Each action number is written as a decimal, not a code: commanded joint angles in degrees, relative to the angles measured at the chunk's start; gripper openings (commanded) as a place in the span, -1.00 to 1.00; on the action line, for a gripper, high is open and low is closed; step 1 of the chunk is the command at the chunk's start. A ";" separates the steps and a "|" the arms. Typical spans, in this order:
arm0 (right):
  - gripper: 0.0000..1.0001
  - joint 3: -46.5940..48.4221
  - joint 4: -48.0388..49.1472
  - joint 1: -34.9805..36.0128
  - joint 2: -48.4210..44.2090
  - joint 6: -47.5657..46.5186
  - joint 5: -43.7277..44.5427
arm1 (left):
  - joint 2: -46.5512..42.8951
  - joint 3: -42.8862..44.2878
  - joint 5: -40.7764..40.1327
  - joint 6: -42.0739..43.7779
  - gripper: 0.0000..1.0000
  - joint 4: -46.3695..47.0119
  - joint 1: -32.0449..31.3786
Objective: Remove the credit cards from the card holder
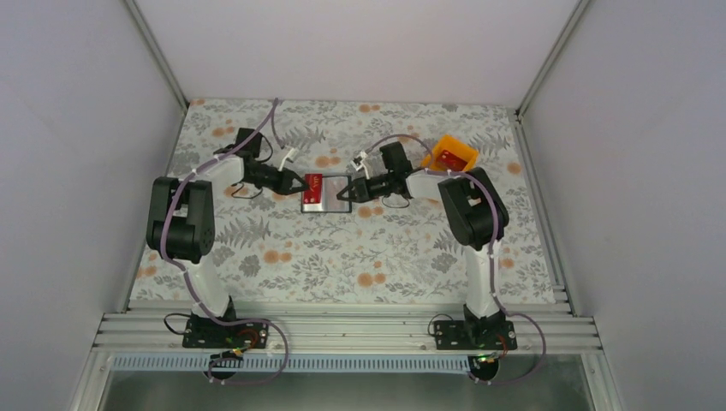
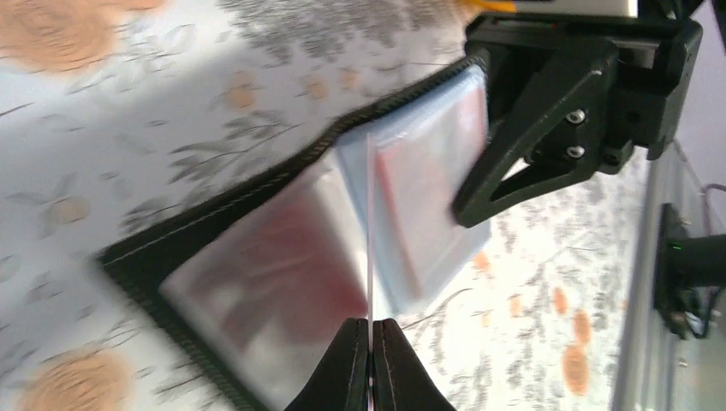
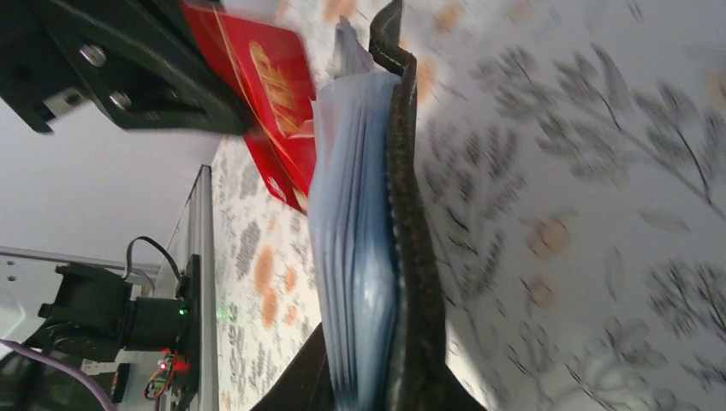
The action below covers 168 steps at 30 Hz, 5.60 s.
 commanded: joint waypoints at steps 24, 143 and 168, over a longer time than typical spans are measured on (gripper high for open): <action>0.85 9.42 -21.23 -2.94 -8.66 2.16 34.85 | -9.28 10.05 3.46 6.79 -0.95 -7.55 2.72; -0.01 -2.45 18.82 13.59 -44.55 -145.71 44.98 | -13.80 29.54 28.24 -45.22 -0.95 6.45 -9.38; -0.92 7.77 -0.89 12.94 -41.27 -90.44 77.40 | -5.80 41.91 7.63 -18.54 1.00 -13.38 2.84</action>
